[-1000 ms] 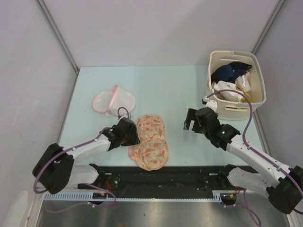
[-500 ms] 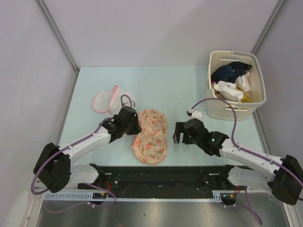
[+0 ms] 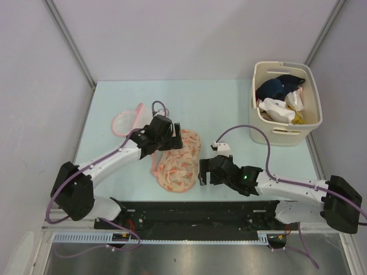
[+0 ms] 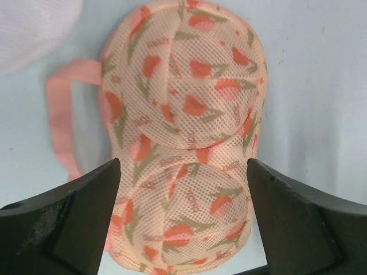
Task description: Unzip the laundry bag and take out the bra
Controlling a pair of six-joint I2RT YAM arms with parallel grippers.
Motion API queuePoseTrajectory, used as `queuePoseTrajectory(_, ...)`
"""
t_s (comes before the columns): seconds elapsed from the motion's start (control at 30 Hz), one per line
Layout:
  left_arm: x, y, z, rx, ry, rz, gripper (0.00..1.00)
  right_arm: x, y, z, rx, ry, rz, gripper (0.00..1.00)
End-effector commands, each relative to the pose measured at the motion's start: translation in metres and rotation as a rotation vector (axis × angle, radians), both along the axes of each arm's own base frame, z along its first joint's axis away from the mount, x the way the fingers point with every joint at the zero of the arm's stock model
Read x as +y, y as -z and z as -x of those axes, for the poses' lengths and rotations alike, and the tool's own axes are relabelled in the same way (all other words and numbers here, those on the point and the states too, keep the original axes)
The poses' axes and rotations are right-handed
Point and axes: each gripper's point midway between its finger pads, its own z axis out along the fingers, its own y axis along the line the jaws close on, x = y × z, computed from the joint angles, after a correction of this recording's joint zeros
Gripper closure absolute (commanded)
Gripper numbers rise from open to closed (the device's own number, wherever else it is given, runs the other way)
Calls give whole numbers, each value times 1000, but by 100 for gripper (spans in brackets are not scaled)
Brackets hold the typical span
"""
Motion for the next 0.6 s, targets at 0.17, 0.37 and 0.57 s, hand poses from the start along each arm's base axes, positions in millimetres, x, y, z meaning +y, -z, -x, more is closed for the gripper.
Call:
queuePoseTrajectory(0.17,43,-78,22,-201,13,-35,8,26,18,-29,65,7,-65,14)
queuePoseTrajectory(0.37,41,-56,60,-115,68,62,20,70,23,-25,122,-85,-215,19)
queuePoseTrajectory(0.57,15,-2,101,62,136,220,33,83,34,-30,172,-79,-277,25)
